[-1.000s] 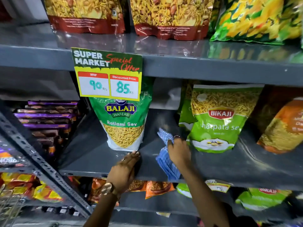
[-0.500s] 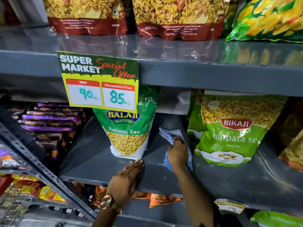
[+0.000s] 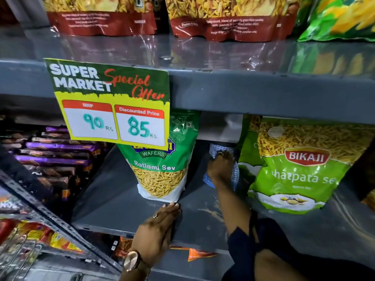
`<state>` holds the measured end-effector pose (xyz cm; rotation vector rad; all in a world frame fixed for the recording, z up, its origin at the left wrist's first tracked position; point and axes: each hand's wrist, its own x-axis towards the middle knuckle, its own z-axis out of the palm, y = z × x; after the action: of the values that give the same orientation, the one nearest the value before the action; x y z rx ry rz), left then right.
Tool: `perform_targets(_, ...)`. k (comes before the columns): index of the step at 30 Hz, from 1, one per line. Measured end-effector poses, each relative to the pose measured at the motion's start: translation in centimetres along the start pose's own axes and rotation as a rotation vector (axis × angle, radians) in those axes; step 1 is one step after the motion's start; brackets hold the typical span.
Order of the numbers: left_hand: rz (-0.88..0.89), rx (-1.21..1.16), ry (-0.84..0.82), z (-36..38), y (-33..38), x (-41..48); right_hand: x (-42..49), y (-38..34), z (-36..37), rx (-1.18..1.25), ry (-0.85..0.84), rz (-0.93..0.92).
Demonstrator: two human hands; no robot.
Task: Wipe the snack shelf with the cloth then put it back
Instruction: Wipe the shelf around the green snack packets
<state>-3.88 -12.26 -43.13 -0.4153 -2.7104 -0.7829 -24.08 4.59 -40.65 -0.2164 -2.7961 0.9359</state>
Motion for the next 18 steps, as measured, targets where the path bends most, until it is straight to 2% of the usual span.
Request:
perform_targets(4, -0.009, 0.001, 0.0, 0.0, 0.2, 0.0, 1.5, -0.9, -0.5, 0.11, -0.131, -0.026)
perform_targets(7, 0.006, 0.017, 0.016, -0.1, 0.5, 0.1, 2.8, -0.1, 0.2, -0.109, -0.126, -0.151)
perform_targets(11, 0.002, 0.059, 0.024, -0.1, 0.6, 0.1, 4.1, -0.6, 0.4, -0.3, -0.27, -0.185)
perform_targets(15, -0.049, 0.064, 0.031, 0.1, 0.6, -0.1, 3.1, 0.3, 0.1, -0.229, -0.336, -0.391)
perform_targets(18, -0.058, 0.08, 0.019, -0.1, 0.8, -0.1, 1.7, 0.9, -0.5, -0.138, -0.352, -0.407)
